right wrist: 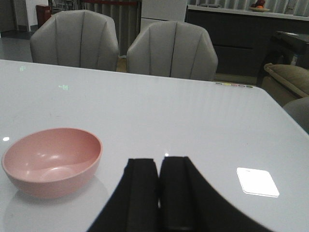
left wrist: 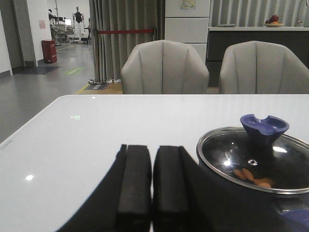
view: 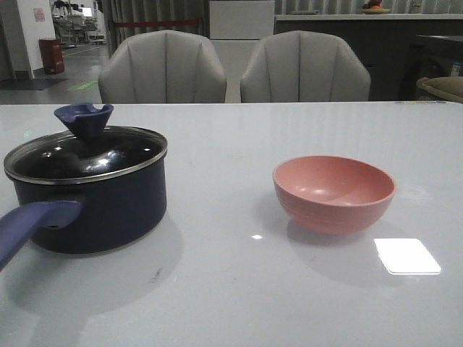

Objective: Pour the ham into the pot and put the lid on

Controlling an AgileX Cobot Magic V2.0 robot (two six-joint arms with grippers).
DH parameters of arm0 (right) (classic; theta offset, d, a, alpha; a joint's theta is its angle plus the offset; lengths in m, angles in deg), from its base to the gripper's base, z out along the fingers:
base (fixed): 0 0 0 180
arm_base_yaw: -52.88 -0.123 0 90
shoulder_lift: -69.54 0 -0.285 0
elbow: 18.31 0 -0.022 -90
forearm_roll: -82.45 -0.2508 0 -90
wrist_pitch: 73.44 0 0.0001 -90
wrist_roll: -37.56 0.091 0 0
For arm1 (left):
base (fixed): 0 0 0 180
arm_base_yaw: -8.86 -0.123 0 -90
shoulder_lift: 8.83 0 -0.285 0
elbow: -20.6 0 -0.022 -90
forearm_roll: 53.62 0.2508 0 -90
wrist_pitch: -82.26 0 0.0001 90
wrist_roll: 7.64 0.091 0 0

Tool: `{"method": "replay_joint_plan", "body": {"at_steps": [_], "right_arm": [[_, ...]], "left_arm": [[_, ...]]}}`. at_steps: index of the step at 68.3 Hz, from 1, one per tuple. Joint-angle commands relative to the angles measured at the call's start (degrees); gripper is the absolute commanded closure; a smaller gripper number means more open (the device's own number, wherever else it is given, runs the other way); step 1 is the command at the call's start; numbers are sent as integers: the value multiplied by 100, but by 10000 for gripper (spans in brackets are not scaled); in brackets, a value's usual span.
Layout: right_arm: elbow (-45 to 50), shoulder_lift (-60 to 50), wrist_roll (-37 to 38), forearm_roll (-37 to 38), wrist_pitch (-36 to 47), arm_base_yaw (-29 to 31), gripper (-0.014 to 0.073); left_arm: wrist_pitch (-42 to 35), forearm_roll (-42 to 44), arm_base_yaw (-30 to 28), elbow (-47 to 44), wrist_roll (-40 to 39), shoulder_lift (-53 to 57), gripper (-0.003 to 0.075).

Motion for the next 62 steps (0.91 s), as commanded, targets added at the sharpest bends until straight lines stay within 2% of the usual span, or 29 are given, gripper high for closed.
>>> {"method": "replay_joint_plan", "body": {"at_steps": [1,62], "right_arm": [[78,-188,188,153,630,33,449],[175,-247,204,148,607,33,449]], "left_arm": [[-461,7,5,-123,-56,108,607],[-461,7,5,-123,-56,108,607]]}}
